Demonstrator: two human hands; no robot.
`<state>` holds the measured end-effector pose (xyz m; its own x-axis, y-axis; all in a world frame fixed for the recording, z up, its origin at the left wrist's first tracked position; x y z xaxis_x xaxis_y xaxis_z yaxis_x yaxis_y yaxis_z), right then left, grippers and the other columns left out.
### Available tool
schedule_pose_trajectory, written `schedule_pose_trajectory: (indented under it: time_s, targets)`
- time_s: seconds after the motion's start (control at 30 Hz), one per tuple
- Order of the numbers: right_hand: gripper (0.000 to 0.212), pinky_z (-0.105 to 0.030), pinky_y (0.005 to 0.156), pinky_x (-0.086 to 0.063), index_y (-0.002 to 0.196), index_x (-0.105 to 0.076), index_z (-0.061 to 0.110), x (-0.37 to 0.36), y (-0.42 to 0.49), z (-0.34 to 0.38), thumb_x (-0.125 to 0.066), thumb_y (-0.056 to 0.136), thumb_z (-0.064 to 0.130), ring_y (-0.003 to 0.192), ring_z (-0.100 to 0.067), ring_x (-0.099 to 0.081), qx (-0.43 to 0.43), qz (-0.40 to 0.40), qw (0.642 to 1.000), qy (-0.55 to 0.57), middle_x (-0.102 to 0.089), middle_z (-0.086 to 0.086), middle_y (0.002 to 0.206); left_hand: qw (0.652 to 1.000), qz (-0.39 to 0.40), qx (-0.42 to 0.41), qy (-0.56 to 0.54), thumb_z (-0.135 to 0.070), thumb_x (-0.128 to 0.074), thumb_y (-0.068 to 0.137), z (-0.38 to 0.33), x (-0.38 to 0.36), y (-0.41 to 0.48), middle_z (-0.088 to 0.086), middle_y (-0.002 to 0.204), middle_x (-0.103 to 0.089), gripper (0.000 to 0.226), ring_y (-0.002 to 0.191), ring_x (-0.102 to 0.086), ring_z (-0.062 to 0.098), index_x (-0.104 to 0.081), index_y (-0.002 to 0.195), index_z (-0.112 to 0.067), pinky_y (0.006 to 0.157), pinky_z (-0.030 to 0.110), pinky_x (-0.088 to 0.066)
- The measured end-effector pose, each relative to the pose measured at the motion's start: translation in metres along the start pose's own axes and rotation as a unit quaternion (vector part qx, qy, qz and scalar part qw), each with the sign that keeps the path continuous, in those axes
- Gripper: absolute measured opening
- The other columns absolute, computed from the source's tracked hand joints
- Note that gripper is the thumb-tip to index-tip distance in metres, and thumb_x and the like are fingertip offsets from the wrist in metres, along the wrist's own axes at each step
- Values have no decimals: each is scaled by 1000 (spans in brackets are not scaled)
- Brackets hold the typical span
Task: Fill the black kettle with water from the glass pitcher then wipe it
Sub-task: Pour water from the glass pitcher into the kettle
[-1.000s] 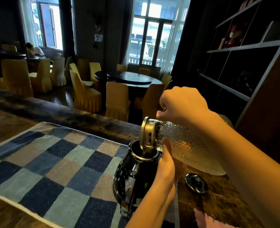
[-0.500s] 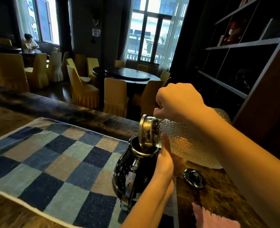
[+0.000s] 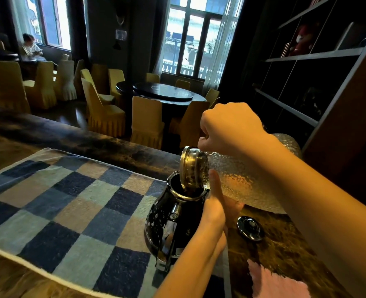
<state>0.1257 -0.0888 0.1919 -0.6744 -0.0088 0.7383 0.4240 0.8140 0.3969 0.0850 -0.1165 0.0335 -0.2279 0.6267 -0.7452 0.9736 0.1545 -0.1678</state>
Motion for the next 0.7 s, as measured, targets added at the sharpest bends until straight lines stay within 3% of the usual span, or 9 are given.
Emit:
schedule_pose_trajectory:
  time_s: [0.07,0.13,0.23,0.27,0.33,0.4,0.57,0.7]
  targets:
    - [43,-23,44,-24,51,-33,17,-1,-1,-1,-63,79,29,42,-14,-29,-2,1,1000,6,-34,1,47,1000,-11,0,3,-63,-47,75,1,4,2,25,104,-66,91,63,-70,5,-42,130,9,45,19,-53]
    - [43,-23,45,-24,52,-33,17,-2,-2,-1,-63,80,31,42,-14,-30,-8,3,1000,12,-35,1,47,1000,-16,-4,13,-66,-49,68,1,5,3,29,118,-56,99,66,-68,2,-41,134,7,46,20,-53]
    - [43,-24,45,-28,52,-35,18,-2,-5,-4,-63,80,35,44,-15,-33,-24,5,999,29,-37,1,48,999,-15,-19,42,-74,-46,59,0,8,6,8,105,-58,99,69,-68,1,-49,132,-7,50,20,-55]
    - [43,-24,45,-28,52,-35,18,-3,-6,-6,-63,80,36,44,-15,-34,-31,5,999,36,-38,1,49,998,-15,-19,57,-76,-44,58,0,8,6,9,108,-56,97,76,-69,3,-51,130,-12,58,22,-58]
    - [44,-24,46,-28,52,-36,19,-4,-8,-9,-63,81,37,45,-16,-35,-43,3,998,51,-38,1,49,996,-17,-12,86,-77,-41,58,-1,8,7,24,119,-61,97,100,-69,19,-48,134,-17,87,35,-57]
    - [42,-25,47,-31,52,-39,19,-5,-10,-10,-62,81,39,47,-17,-42,-56,-1,997,62,-41,1,50,994,-18,-9,112,-75,-40,59,-2,8,6,17,132,-58,97,119,-59,28,-44,138,-18,104,45,-45]
    - [34,-29,51,-46,58,-56,16,-9,-18,-16,-61,82,40,53,-20,-57,-88,-8,992,85,-54,-1,55,987,-16,-13,158,-75,-39,59,-4,9,2,15,138,-54,100,124,-54,30,-41,141,-17,106,46,-43]
    - [39,-22,43,-29,51,-48,18,-14,-31,-24,-62,81,39,43,-14,-42,-121,-28,986,113,-44,4,47,980,-6,-20,196,-78,-39,57,-4,9,-1,11,133,-59,99,120,-57,24,-45,137,-19,104,41,-46]
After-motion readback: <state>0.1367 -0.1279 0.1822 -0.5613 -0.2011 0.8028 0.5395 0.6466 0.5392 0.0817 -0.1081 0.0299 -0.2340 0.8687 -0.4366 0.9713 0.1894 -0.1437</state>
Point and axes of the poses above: each hand's wrist, its own y-axis towards the middle knuckle, its own x-axis out of the back of the hand, z = x × y, the point moved 4 cm from there along y, towards the middle knuckle
